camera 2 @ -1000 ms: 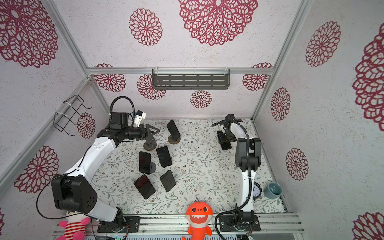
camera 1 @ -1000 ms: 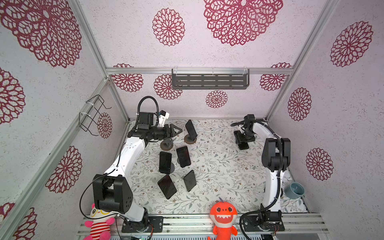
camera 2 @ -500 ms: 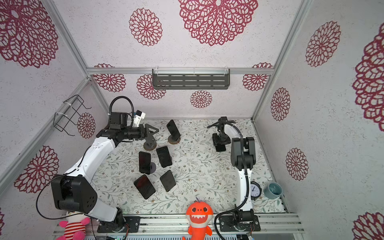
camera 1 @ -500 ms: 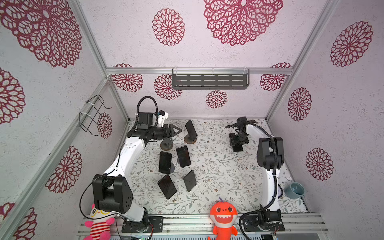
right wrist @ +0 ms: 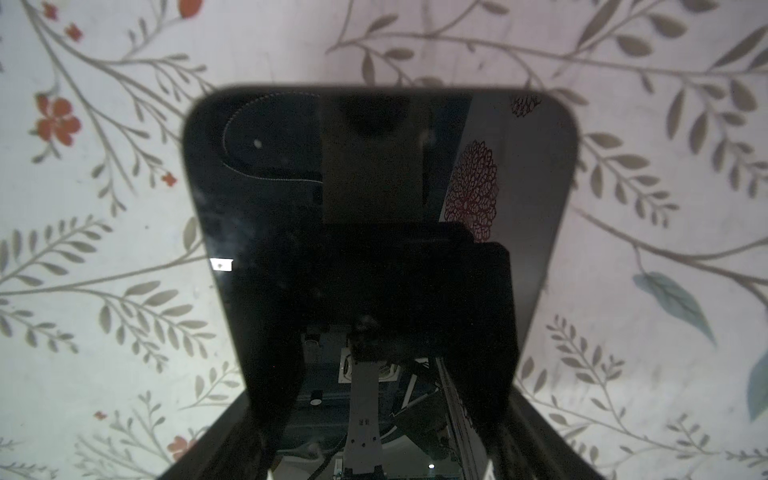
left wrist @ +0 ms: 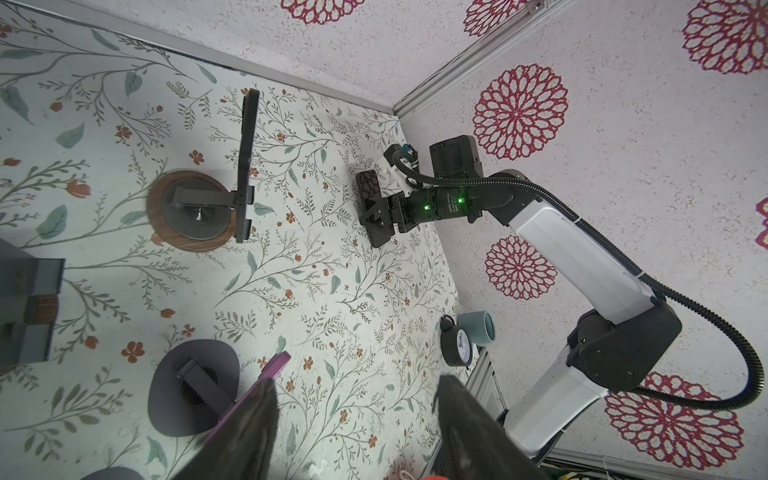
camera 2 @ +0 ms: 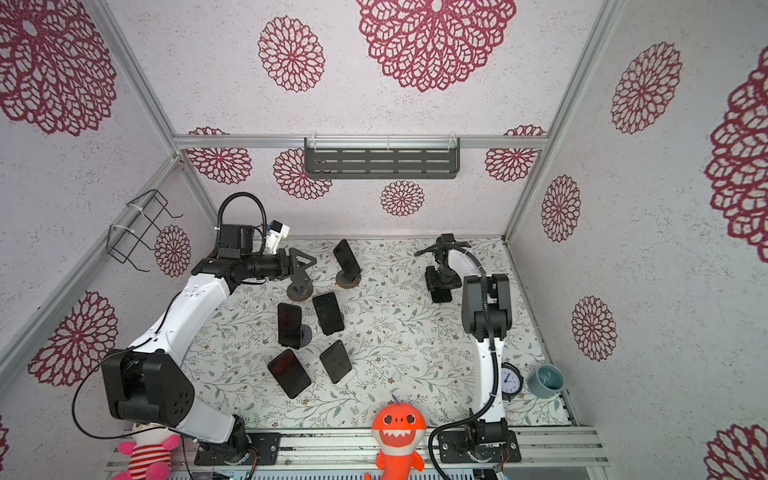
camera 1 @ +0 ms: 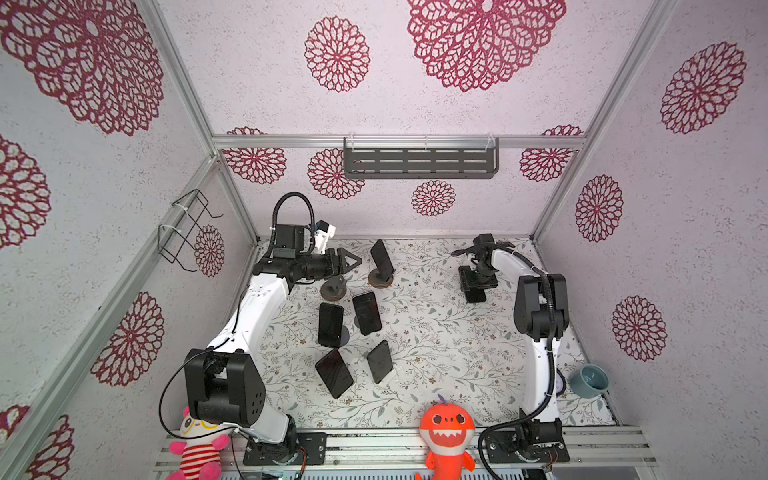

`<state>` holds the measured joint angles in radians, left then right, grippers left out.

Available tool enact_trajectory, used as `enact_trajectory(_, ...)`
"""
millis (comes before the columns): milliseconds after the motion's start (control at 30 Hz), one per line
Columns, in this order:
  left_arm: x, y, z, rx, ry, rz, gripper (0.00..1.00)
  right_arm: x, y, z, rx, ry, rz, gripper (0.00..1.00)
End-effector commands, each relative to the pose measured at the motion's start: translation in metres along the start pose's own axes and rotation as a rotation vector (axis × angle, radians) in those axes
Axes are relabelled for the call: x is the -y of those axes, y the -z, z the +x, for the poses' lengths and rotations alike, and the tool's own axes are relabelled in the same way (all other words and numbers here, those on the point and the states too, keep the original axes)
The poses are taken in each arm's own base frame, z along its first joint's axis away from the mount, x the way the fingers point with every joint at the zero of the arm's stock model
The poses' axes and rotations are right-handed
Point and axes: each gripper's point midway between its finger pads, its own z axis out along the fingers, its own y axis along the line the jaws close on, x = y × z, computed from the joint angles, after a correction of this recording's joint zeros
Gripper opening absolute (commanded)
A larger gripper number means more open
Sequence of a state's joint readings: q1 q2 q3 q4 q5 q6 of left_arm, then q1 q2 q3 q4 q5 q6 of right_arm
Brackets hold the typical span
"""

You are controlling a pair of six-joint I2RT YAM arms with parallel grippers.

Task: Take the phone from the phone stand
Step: 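Lower the phone flat onto the table with the right gripper and release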

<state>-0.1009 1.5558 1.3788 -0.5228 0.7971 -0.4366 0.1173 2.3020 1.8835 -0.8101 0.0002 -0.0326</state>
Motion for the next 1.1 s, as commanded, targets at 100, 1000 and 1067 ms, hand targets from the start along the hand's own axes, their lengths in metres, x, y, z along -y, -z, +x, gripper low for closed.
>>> enact_trajectory(100,-0.003,0.004,-0.001,0.008,-0.020,-0.015,0.65,0.002,0.026,-0.007,0.047,-0.003,0.008,0.81)
enact_trajectory(1000,-0.002,0.021,-0.032,0.127,-0.276,-0.346,0.75,-0.062,0.195,0.079,0.459,-0.023,-0.236,0.81)
enact_trajectory(1067,-0.005,0.012,-0.040,0.129,-0.288,-0.373,0.76,-0.070,0.198,0.096,0.465,-0.020,-0.247,0.77)
